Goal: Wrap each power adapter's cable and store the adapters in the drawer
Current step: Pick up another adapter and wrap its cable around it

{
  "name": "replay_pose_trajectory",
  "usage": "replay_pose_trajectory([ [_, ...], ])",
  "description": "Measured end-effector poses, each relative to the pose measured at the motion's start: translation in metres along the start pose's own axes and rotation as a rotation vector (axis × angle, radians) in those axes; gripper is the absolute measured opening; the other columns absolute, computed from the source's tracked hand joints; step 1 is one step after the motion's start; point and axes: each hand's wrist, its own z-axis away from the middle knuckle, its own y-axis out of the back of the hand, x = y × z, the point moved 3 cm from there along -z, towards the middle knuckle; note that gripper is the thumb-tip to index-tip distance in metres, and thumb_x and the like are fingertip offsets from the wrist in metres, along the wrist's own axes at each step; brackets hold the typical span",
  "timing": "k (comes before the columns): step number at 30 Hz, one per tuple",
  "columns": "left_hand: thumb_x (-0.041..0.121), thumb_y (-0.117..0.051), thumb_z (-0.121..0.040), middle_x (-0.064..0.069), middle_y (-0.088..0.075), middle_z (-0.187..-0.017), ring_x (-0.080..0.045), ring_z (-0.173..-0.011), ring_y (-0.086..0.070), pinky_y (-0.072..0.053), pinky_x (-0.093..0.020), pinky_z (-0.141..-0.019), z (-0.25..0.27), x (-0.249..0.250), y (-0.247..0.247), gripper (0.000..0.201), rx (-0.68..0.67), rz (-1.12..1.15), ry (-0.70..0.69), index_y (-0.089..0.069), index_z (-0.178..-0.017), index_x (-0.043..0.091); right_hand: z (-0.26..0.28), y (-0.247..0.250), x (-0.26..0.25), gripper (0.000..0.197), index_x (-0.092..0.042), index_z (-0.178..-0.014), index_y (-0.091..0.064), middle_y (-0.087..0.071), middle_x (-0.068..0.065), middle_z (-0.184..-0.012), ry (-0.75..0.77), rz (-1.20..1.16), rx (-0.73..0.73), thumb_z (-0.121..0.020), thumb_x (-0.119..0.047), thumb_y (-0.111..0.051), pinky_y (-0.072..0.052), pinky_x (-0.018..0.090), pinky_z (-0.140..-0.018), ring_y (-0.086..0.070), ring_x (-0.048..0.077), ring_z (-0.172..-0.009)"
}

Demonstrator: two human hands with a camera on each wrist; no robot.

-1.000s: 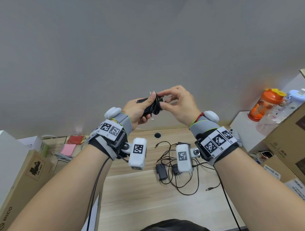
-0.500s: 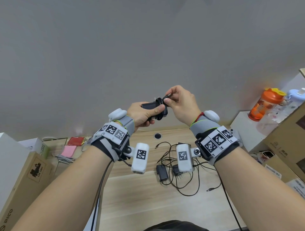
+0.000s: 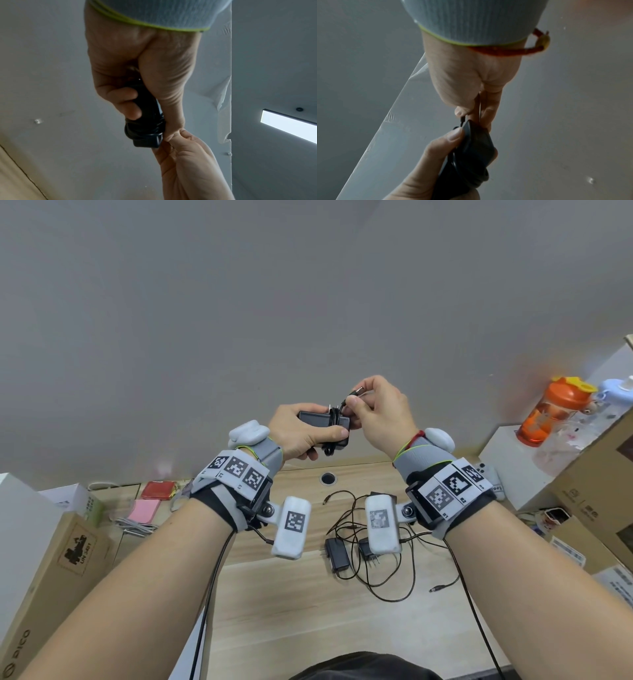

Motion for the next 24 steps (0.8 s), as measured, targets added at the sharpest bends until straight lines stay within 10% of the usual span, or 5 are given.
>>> replay_pose_trajectory([
  [7, 0.029, -0.089, -0.067, -0.004, -0.071, -0.077, -0.015, -0.039, -0.05, -0.039, -0.025, -0.045, -0.002, -0.006, 0.005, 0.046, 0.027, 0.001, 0.019, -0.072, -0.109, 0.021, -0.003, -0.002, 0.002, 0.012, -0.014, -0.085, -0.062, -0.072, 0.012, -0.078, -0.072, -0.167, -0.143, -0.086, -0.018, -0.073, -0.061, 0.043, -0.076, -0.073, 0.032, -0.081],
  [16, 0.028, -0.094, -0.06, -0.007, -0.074, -0.076, -0.018, -0.043, -0.051, -0.041, -0.024, -0.043, 0.002, -0.004, -0.001, 0.065, -0.036, 0.001, -0.027, -0.068, -0.117, 0.014, -0.006, -0.002, 0.004, 0.018, -0.019, -0.074, -0.061, -0.069, 0.004, -0.066, -0.057, -0.008, 0.003, -0.085, -0.017, -0.075, -0.059, 0.032, -0.059, -0.066, 0.017, -0.055],
  [24, 0.026, -0.092, -0.063, -0.008, -0.073, -0.074, -0.018, -0.043, -0.05, -0.038, -0.025, -0.044, 0.0, -0.007, 0.0, 0.056, -0.039, 0.02, -0.045, -0.07, -0.114, 0.016, -0.009, -0.006, 0.016, 0.019, -0.019, -0.073, -0.067, -0.071, 0.008, -0.074, -0.176, -0.049, -0.119, -0.084, -0.032, -0.074, -0.061, 0.048, -0.076, -0.071, 0.029, -0.071],
])
